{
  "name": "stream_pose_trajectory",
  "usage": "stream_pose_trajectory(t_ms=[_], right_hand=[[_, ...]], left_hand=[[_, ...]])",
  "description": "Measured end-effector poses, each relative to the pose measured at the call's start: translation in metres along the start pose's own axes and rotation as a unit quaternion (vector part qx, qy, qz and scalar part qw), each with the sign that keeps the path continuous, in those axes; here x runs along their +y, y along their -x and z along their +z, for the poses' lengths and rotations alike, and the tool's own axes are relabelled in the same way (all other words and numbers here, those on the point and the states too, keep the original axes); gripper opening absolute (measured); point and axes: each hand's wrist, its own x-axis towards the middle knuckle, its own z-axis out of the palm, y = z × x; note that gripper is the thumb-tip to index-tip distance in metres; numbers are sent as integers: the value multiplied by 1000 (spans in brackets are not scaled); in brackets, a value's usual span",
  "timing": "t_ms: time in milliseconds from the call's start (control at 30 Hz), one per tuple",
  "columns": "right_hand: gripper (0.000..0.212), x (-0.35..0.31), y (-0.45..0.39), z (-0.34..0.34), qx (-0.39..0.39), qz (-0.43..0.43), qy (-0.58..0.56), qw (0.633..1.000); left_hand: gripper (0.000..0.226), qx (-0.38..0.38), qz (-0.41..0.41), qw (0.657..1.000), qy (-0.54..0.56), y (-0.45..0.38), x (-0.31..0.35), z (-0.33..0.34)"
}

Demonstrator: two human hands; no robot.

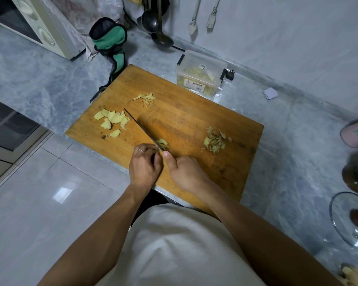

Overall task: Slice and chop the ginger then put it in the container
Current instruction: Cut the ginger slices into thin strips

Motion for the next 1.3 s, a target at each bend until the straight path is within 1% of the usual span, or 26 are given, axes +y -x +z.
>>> stream_pose_trajectory(t_ms=[100,167,333,433,633,833,1033,1300], right_hand=[[74,0,2,-7,-1,-7,2,1000],[73,-1,4,-8,-4,-15,3,1000],[71,1,11,-9,-6,-26,3,1000],[74,3,11,-8,-11,-25,11,1000],[73,1,6,-6,-10,-19,6,1000],[75,7,3,5,9,-19,-6,1000],[73,6,8,0,10,-23,-8,1000],[72,8,13,0,10,-16,4,1000]], left_hand=[[16,-14,51,998,-24,8,-6,-1],[19,-13,57,998,-30,9,-7,-2],[22,-9,54,998,-28,10,-7,-1],[22,-3,56,998,-28,10,-8,-1],[21,-2,46,999,-26,9,-7,-1],[22,0,47,999,-27,9,-8,0],[21,0,46,999,-21,10,-7,0],[18,7,21,1000,-7,9,-6,0]])
